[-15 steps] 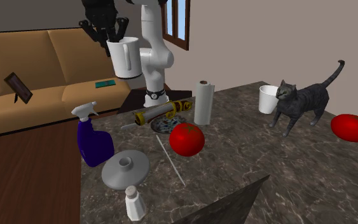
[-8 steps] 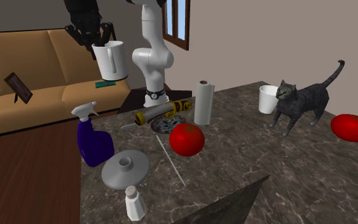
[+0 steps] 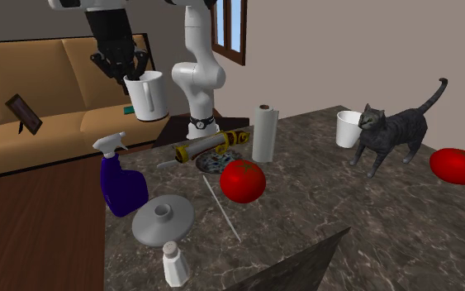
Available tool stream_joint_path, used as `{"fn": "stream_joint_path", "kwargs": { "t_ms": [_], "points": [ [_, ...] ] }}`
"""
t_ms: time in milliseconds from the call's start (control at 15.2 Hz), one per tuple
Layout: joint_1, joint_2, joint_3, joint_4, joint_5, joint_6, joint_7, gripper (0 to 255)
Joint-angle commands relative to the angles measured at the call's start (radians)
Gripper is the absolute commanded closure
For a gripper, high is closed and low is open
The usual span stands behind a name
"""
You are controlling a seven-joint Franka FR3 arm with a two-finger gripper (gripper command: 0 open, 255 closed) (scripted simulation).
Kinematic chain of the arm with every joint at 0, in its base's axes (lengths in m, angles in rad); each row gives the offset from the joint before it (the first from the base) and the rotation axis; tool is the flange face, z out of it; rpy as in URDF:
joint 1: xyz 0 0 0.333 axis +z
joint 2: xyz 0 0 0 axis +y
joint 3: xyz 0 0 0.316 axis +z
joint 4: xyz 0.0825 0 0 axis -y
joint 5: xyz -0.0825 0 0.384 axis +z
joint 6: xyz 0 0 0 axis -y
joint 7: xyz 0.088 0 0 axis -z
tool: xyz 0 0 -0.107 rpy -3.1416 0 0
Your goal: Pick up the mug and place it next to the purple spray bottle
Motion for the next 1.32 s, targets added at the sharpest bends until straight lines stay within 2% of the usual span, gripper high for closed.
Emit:
{"fn": "stream_joint_path", "kwargs": {
  "t_ms": [0,1254],
  "points": [
    [0.000,-0.007,0.000,-0.036,0.001,0.030,-0.002,255],
    [0.003,-0.003,0.005,-0.287,0.006,0.285,-0.017,255]
  ]
}}
